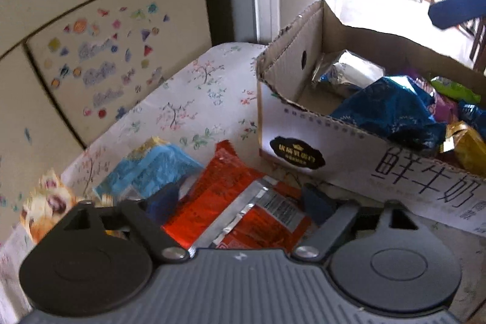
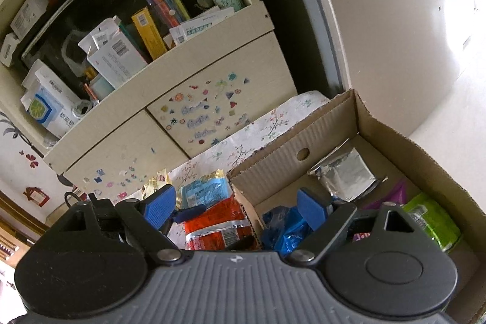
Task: Organize snacks
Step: 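Lower the left tool onto the red-orange bag and close it, then lower the right tool onto the white Ameria bag and close it while the left tool holds the red bag, then lift the Ameria bag with the right tool while the left tool holds the red bag, then carry the red bag with the left tool while the right tool carries the Ameria bag to the box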
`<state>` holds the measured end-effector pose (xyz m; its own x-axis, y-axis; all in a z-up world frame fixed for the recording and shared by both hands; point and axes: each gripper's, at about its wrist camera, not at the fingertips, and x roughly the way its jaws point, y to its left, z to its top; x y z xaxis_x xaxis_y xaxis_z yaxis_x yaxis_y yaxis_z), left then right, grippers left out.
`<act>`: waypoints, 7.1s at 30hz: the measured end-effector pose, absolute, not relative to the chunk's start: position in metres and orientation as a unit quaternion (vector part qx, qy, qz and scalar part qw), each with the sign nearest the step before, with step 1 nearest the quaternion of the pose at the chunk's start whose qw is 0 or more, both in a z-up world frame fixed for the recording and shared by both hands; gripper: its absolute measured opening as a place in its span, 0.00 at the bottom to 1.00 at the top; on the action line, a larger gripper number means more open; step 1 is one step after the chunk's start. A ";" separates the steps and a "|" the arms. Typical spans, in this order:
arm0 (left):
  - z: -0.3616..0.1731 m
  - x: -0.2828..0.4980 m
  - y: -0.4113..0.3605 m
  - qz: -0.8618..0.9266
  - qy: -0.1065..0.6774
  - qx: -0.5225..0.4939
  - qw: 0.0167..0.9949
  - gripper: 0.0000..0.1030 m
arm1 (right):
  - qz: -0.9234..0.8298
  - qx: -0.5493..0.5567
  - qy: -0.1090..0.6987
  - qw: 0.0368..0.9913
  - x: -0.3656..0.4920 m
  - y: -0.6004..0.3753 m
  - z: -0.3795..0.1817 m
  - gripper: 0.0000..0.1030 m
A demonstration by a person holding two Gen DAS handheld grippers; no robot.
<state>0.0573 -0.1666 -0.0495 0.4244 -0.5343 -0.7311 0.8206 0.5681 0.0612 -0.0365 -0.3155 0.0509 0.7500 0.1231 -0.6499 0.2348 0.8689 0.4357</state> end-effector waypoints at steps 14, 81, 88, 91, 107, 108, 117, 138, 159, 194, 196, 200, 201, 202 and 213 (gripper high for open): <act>-0.040 0.015 -0.125 -0.322 0.391 0.179 0.843 0.66 | 0.029 0.244 0.396 0.885 -0.022 -0.282 0.033 0.89; -0.041 -0.065 0.030 -0.101 0.453 0.045 0.885 0.67 | 0.307 0.043 0.407 0.859 0.060 -0.096 -0.047 0.83; -0.044 -0.063 0.032 -0.090 0.454 0.031 0.886 0.74 | 0.329 0.008 0.409 0.851 0.061 -0.085 -0.053 0.69; -0.045 -0.062 0.033 -0.086 0.454 0.027 0.886 0.77 | 0.342 -0.027 0.431 0.835 0.059 -0.085 -0.051 0.65; -0.045 -0.059 0.037 -0.078 0.459 0.022 0.884 0.86 | 0.405 -0.117 0.422 0.803 0.034 -0.100 -0.038 0.81; -0.045 -0.059 0.038 -0.076 0.461 0.020 0.884 0.86 | 0.407 -0.113 0.415 0.806 0.034 -0.100 -0.039 0.82; -0.046 -0.058 0.044 -0.065 0.465 0.014 0.883 0.87 | 0.421 -0.105 0.414 0.801 0.037 -0.090 -0.050 0.74; -0.042 -0.058 0.051 -0.065 0.475 0.027 0.877 0.84 | 0.420 -0.223 0.410 0.778 0.000 -0.095 -0.030 0.68; -0.042 -0.059 0.051 -0.118 0.475 0.057 0.870 0.86 | 0.416 -0.242 0.401 0.779 0.001 -0.087 -0.037 0.71; -0.010 -0.063 0.004 -0.165 0.424 0.043 0.889 0.55 | 0.253 -0.127 0.408 0.868 -0.038 -0.139 0.008 0.55; -0.007 -0.063 0.001 -0.167 0.420 0.039 0.891 0.54 | 0.240 -0.117 0.407 0.874 -0.040 -0.145 0.011 0.55; -0.003 -0.062 -0.003 -0.170 0.416 0.027 0.893 0.48 | 0.216 -0.098 0.404 0.884 -0.046 -0.158 0.017 0.55; -0.002 -0.061 -0.004 -0.171 0.416 0.023 0.893 0.47 | 0.211 -0.093 0.403 0.886 -0.047 -0.161 0.019 0.55; -0.001 -0.061 -0.005 -0.172 0.416 0.020 0.893 0.47 | 0.209 -0.088 0.403 0.887 -0.048 -0.163 0.020 0.55; -0.006 -0.059 -0.013 -0.170 0.421 0.022 0.890 0.41 | 0.175 -0.042 0.410 0.894 -0.052 -0.187 0.020 0.55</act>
